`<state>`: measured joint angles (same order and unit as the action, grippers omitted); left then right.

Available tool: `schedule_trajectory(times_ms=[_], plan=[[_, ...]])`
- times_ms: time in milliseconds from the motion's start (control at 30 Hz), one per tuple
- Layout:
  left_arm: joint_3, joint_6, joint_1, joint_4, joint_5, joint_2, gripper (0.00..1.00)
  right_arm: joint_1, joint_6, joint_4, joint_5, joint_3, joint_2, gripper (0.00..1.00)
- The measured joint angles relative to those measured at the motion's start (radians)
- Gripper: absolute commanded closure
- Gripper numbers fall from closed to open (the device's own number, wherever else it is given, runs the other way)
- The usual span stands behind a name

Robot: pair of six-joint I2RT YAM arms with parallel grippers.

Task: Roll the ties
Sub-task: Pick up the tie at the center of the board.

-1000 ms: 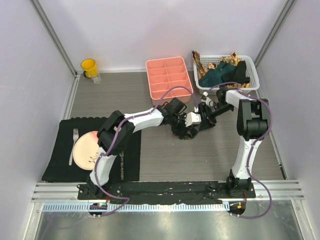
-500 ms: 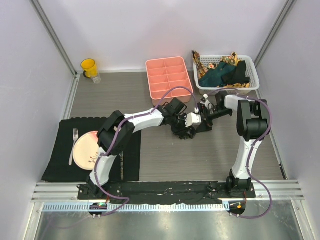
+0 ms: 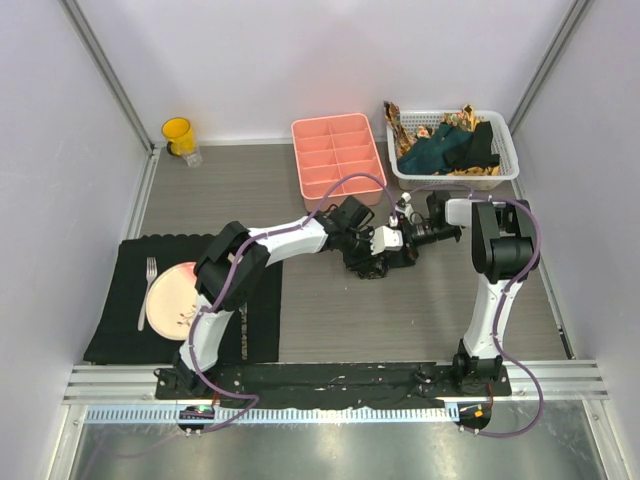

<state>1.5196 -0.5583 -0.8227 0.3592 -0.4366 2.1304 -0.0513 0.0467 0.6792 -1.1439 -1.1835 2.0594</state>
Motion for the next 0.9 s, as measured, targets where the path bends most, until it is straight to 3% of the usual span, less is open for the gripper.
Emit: schedule_trajectory(times_ms=[67,167,200,233,300,333,400,433,500,533,633,700,900], plan=[[0.000,0.000,0.000,0.000,0.000,0.000,0.94,0.000,0.011,0.010,-0.008,0.001,-0.008,0.15],[0.000,0.000,0.000,0.000,0.000,0.000,0.94,-0.001,0.030,0.019,-0.013,0.005,-0.021,0.36],[0.000,0.000,0.000,0.000,0.000,0.000,0.93,-0.002,0.034,0.022,-0.012,0.005,-0.022,0.50],[0.000,0.000,0.000,0.000,0.000,0.000,0.91,-0.002,0.035,0.024,-0.008,0.005,-0.022,0.56],[0.000,0.000,0.000,0.000,0.000,0.000,0.84,-0.003,0.038,0.027,0.006,0.005,-0.022,0.66],[0.000,0.000,0.000,0.000,0.000,0.000,0.73,-0.003,0.034,0.029,0.013,0.005,-0.022,0.78],[0.000,0.001,0.000,0.000,0.003,0.000,0.63,-0.004,0.032,0.030,0.016,0.005,-0.022,0.86],[0.000,0.002,-0.001,0.000,0.004,0.000,0.55,-0.003,0.028,0.033,0.018,0.003,-0.022,0.97],[0.000,0.010,-0.001,-0.002,0.008,-0.001,0.49,-0.004,0.028,0.037,0.022,0.000,-0.022,0.99],[-0.002,0.014,0.000,-0.005,0.009,-0.003,0.38,-0.004,0.026,0.041,0.028,-0.002,-0.022,0.99],[-0.047,0.029,0.003,-0.040,0.015,-0.027,0.24,-0.004,0.029,0.053,0.044,-0.008,-0.021,0.99],[-0.108,0.032,0.007,-0.085,0.019,-0.065,0.01,-0.006,0.031,0.065,0.052,-0.008,-0.021,0.99],[-0.279,0.026,0.014,-0.129,0.011,-0.206,0.00,-0.009,0.048,0.088,0.055,-0.008,-0.021,0.99]])
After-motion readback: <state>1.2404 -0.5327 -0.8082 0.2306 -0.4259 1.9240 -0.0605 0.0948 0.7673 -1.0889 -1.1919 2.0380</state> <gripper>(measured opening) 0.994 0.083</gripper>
